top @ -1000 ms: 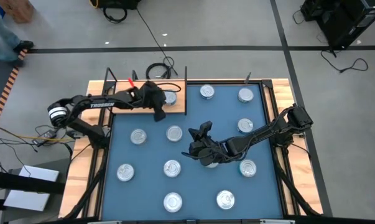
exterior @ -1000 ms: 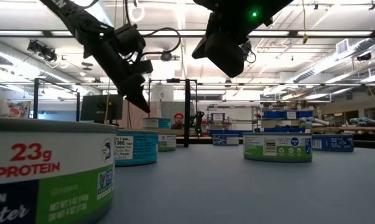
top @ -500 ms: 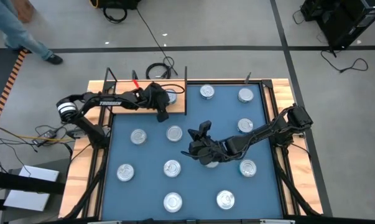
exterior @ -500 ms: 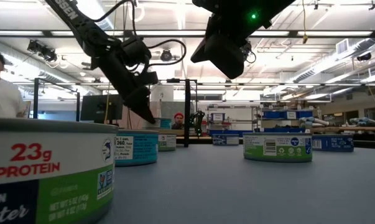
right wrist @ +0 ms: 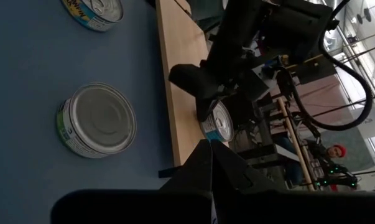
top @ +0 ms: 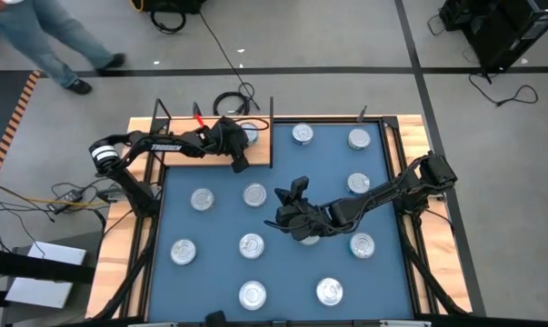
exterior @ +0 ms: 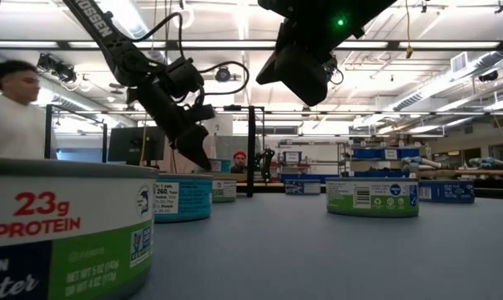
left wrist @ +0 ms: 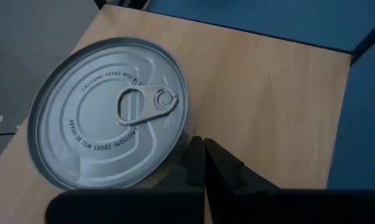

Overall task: Stack canned seafood by type on shelf
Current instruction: Put the yellow blue tuna can on the shelf, then put the green tuna can on the shelf

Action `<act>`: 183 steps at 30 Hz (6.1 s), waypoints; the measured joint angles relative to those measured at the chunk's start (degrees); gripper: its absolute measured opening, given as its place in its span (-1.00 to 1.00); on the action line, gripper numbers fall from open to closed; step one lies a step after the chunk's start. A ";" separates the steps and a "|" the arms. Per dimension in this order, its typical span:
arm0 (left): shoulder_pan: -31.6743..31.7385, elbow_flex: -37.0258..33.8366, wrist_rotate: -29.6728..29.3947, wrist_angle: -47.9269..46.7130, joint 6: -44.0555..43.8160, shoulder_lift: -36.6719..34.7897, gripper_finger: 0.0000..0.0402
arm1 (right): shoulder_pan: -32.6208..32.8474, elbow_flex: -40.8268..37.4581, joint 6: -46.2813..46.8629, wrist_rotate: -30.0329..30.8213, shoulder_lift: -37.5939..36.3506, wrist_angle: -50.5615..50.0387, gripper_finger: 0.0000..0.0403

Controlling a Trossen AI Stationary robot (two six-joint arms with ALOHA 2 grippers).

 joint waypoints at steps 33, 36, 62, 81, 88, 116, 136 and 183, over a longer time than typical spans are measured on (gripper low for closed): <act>2.99 0.33 -10.22 -2.39 -2.86 -3.30 -1.00 | -0.04 0.00 0.02 0.04 0.00 -0.22 -0.98; 3.02 0.33 -8.93 -0.86 -2.87 -3.30 -1.00 | -0.04 0.00 0.02 0.04 0.00 -0.25 -0.98; 3.05 0.40 5.62 -1.72 -2.72 -3.20 -1.00 | -0.37 0.01 0.18 -1.41 0.00 -0.05 -0.98; 3.52 0.40 5.76 2.47 -5.12 -4.01 -1.00 | 0.15 0.00 -0.28 -0.95 0.00 -0.08 -0.97; -1.99 -4.42 2.59 7.82 -6.18 -12.21 -1.00 | 1.46 0.00 2.74 -2.14 -0.92 -0.75 -0.99; -16.68 -26.46 -2.86 28.01 -2.15 -40.43 -1.00 | -17.47 -3.13 42.18 -24.18 -17.38 -44.54 -0.98; -16.68 -26.46 -1.72 28.17 -1.52 -40.41 -1.00 | -48.74 -3.13 54.19 -28.57 -11.83 -52.60 -0.52; -16.68 -26.44 -1.74 27.26 -1.46 -40.41 -0.99 | -47.41 -3.34 44.69 -37.91 -5.82 -49.45 -0.98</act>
